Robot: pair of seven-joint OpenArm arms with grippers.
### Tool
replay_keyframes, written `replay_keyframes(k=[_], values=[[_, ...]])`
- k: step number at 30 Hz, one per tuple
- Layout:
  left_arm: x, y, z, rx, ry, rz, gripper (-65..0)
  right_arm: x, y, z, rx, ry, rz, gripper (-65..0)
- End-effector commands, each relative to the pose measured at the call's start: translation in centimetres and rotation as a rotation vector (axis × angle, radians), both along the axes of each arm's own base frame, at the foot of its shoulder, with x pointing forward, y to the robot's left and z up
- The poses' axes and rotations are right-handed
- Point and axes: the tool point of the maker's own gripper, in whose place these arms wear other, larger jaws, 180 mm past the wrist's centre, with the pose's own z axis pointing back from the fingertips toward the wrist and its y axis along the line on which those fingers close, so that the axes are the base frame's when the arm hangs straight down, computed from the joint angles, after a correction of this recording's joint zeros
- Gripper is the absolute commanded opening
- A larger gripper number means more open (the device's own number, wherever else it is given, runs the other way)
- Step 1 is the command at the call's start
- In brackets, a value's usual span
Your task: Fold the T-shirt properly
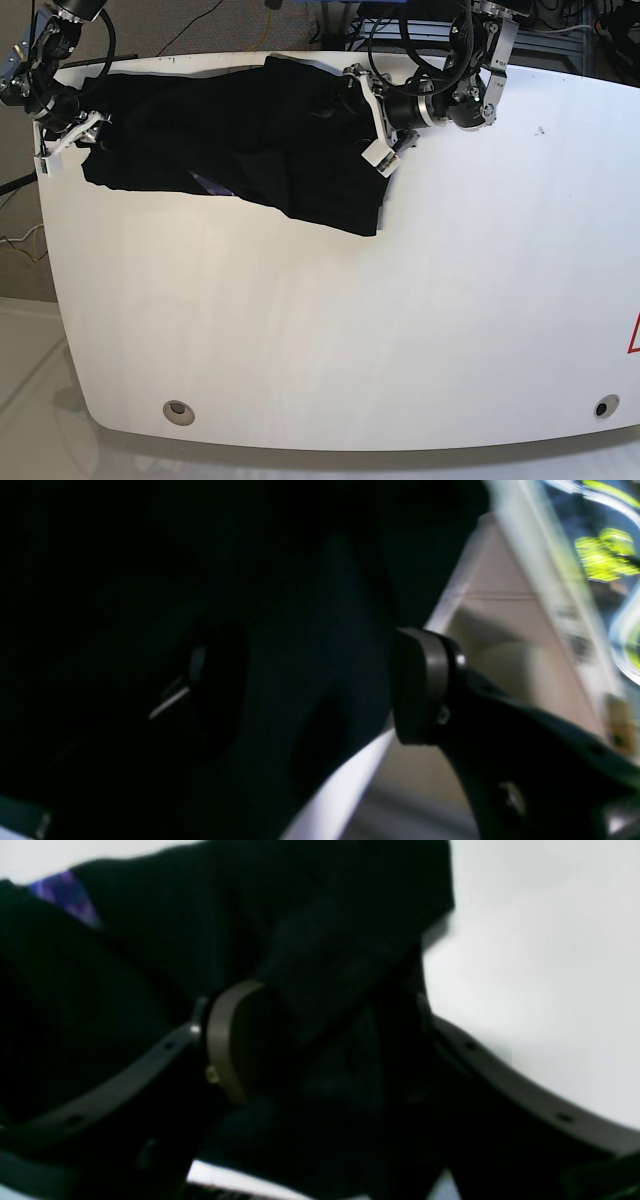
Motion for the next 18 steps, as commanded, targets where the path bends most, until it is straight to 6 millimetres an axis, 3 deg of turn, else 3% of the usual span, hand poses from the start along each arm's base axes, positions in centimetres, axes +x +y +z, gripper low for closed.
replay_keyframes(k=[1, 10, 14, 18], values=[[0.7, -1.0, 1.5, -0.051, -0.049, -0.007, -24.0, 0.6, -0.3, 1.1, -0.024, -0.027, 0.022, -28.6], [0.3, -4.2, 2.0, -0.075, -0.066, -0.059, -25.1, 0.8, 2.4, 2.2, -0.009, -0.033, 0.100, -32.8], [0.1, -3.9, 1.7, -0.068, -0.054, -0.045, -25.0, 1.1, 4.0, 1.6, 0.037, -0.053, 0.100, -32.6], [0.4, -3.4, 1.6, -0.061, -0.056, -0.034, -25.4, 1.1, 4.1, 1.3, 0.045, -0.050, 0.098, -32.3]])
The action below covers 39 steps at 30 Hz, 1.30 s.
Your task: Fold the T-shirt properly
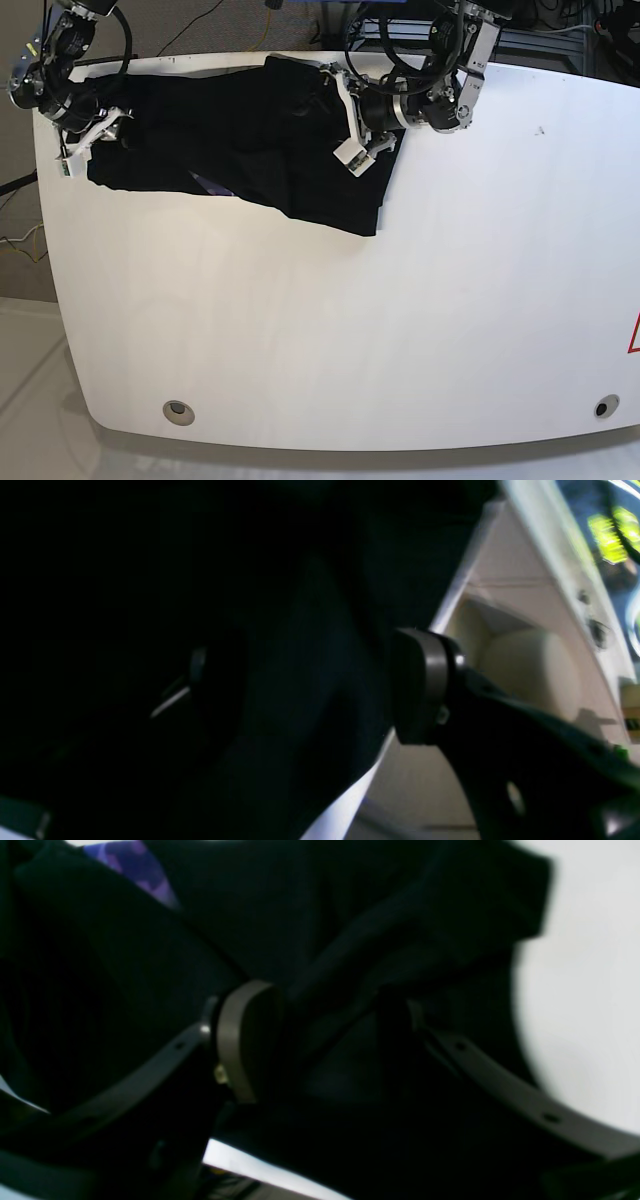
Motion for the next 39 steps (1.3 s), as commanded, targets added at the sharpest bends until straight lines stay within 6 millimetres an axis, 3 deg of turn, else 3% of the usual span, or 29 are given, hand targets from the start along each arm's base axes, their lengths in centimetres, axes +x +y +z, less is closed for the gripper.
replay_keyframes(k=[1, 8, 20, 30, 34, 39], values=[[0.5, -0.3, 1.1, -0.037, -0.025, 0.004, -25.8, 0.9, -0.8, 1.2, -0.018, -0.045, -0.001, -32.4], [0.9, -0.7, 1.3, -0.044, -0.032, -0.003, -25.4, 0.8, -2.9, 1.6, -0.080, -0.032, -0.013, -32.1], [0.4, -1.8, 0.6, -0.046, -0.018, -0.036, -25.2, 1.3, -3.5, 2.1, -0.109, -0.062, -0.018, -31.9], [0.6, -1.8, -1.4, 0.003, 0.017, -0.057, -25.1, 1.2, -5.5, 2.3, -0.180, -0.048, -0.024, -32.7], [1.0, -1.4, -1.7, 0.019, 0.014, -0.054, -25.1, 0.8, -6.3, 1.9, -0.193, -0.019, -0.027, -31.4], [0.9, -0.8, -2.3, 0.030, 0.028, -0.044, -25.0, 0.3, -6.9, 1.1, -0.186, 0.012, -0.043, -24.7]])
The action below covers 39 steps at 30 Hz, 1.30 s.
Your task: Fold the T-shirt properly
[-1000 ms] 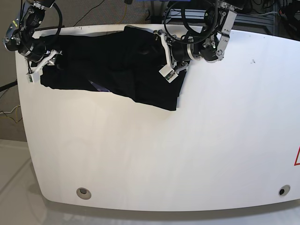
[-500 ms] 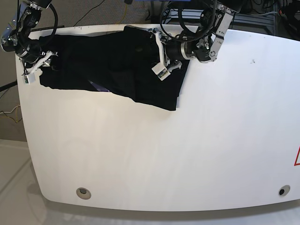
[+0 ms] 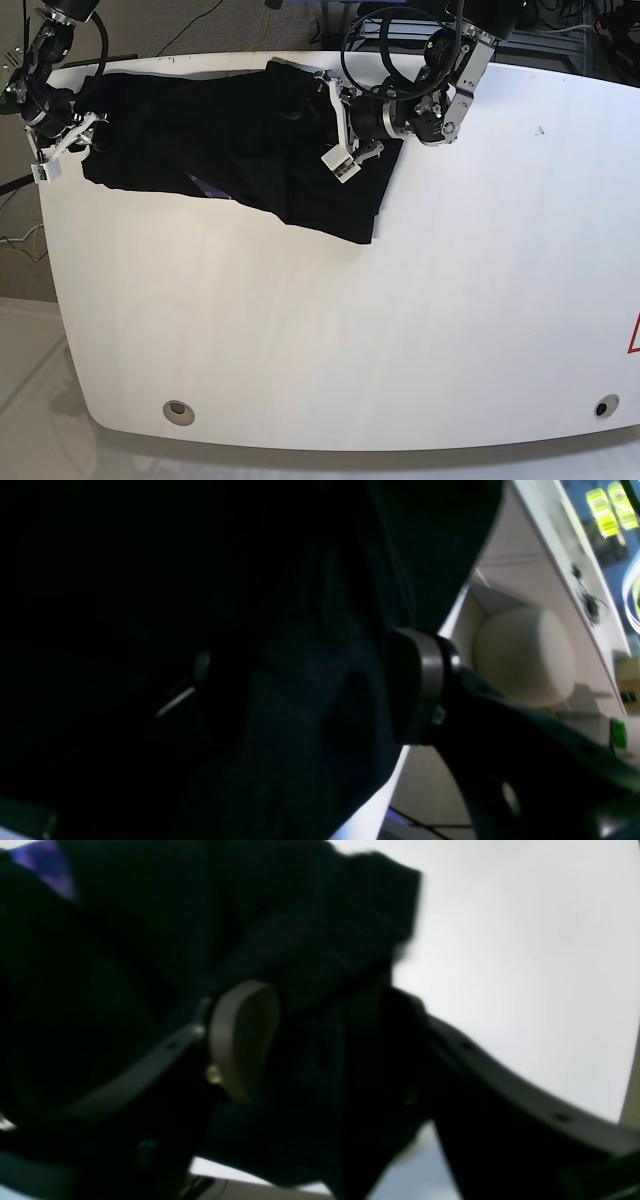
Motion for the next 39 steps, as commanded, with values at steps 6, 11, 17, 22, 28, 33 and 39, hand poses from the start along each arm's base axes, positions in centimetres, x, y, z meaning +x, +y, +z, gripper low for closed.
replay_keyframes(k=[6, 11, 17, 22, 28, 33, 39], values=[[-0.8, 0.0, -0.7, 0.025, 0.026, -0.020, -25.5, 0.4, -0.7, 0.0, 0.029, -0.019, -0.026, -14.7], [-0.6, 0.0, -0.6, 0.027, 0.019, -0.026, -25.6, 0.5, -0.4, 0.0, 0.047, -0.024, -0.029, -15.2], [0.1, -0.4, 0.1, 0.024, -0.017, -0.034, -25.7, 0.9, -0.2, 0.9, 0.042, -0.051, -0.018, -20.8], [-0.4, -0.5, 0.0, 0.029, -0.012, -0.044, -25.9, 0.6, -0.3, 0.5, 0.044, -0.038, -0.022, -20.7], [-0.9, -0.3, -0.2, 0.019, 0.009, -0.041, -25.8, 0.4, -0.8, -0.1, 0.058, -0.030, -0.044, -18.3], [-0.7, -0.3, 0.0, 0.011, 0.002, -0.031, -25.7, 0.2, -0.9, -0.7, 0.067, -0.018, -0.057, -17.2], [-0.3, -0.2, 0.2, -0.001, -0.008, -0.022, -25.6, 0.3, -0.3, -1.5, 0.090, -0.011, -0.066, -14.7]])
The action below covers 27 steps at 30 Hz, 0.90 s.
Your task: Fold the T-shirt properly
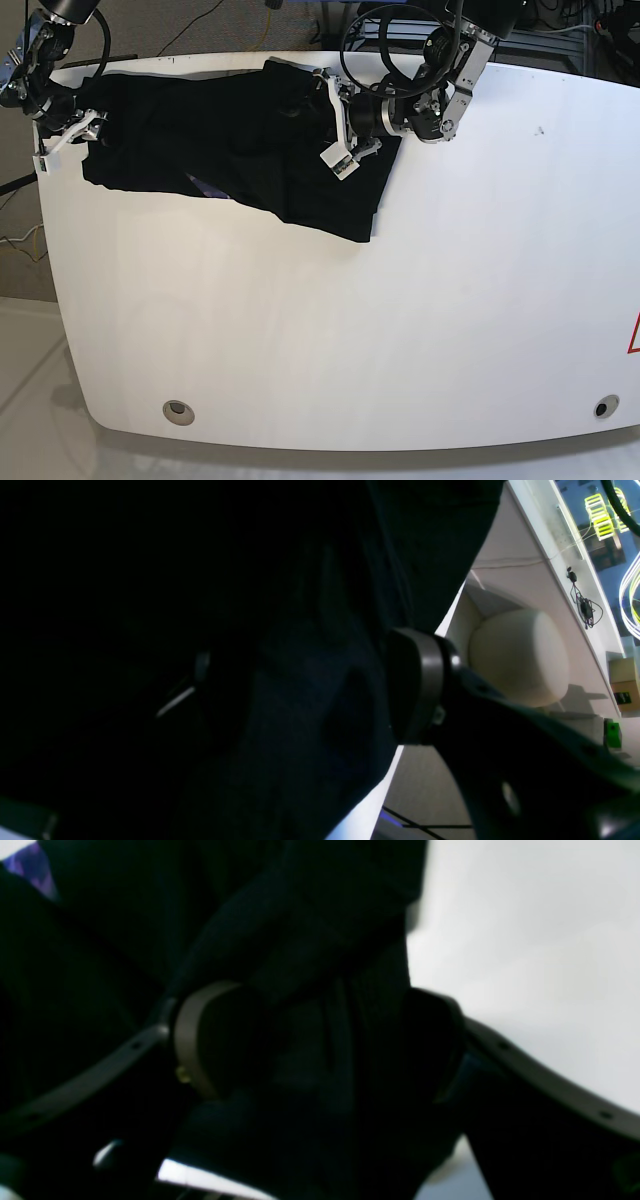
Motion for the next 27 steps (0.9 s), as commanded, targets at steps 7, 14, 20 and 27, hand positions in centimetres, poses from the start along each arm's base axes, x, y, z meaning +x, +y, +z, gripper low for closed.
replay_keyframes(k=[7, 14, 20, 27], values=[[0.3, 0.1, 0.4, 0.004, -0.019, -0.007, -25.3, 0.9, 3.0, -0.6, 0.041, -0.008, 0.057, -18.1], [0.7, 0.1, 0.7, 0.000, -0.035, -0.009, -24.9, 1.1, 5.4, -1.2, 0.082, -0.003, 0.088, -47.3], [1.1, -0.1, 1.1, -0.015, -0.048, -0.007, -25.0, 0.6, 5.2, -1.4, 0.083, 0.021, 0.085, -64.6], [1.4, -0.2, 1.3, -0.017, -0.056, -0.007, -24.9, 0.7, 4.9, -1.3, 0.085, 0.019, 0.082, -65.0]])
